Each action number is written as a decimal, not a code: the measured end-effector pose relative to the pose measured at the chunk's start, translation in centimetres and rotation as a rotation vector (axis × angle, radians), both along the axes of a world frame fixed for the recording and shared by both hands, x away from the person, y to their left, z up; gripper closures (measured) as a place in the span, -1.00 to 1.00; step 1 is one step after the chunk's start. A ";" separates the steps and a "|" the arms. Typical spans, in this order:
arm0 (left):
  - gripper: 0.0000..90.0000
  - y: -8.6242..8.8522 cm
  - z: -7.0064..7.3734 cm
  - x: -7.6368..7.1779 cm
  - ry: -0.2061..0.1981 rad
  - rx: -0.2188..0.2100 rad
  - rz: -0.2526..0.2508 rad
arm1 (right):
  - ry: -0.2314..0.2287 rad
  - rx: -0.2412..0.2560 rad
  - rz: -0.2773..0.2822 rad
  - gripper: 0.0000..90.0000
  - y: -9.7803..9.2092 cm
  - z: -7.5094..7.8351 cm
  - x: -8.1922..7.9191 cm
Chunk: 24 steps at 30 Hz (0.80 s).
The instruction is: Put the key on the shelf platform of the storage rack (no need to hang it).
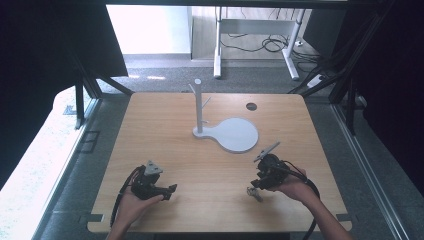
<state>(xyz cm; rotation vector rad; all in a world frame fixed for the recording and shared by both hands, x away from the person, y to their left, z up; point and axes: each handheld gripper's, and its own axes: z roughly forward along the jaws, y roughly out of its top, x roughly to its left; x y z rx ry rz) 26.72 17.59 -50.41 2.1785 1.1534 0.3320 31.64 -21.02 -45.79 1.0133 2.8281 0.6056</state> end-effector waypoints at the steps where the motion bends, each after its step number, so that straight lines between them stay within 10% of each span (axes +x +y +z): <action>1: -0.57 0.0 0.0 0.0 0.000 0.001 -0.001 | 0.010 -0.002 0.004 0.28 0.1 -0.2 0.0; 24: -0.57 0.5 0.0 0.1 0.001 0.000 0.012 | 0.087 -0.076 0.048 0.40 2.8 -2.9 1.2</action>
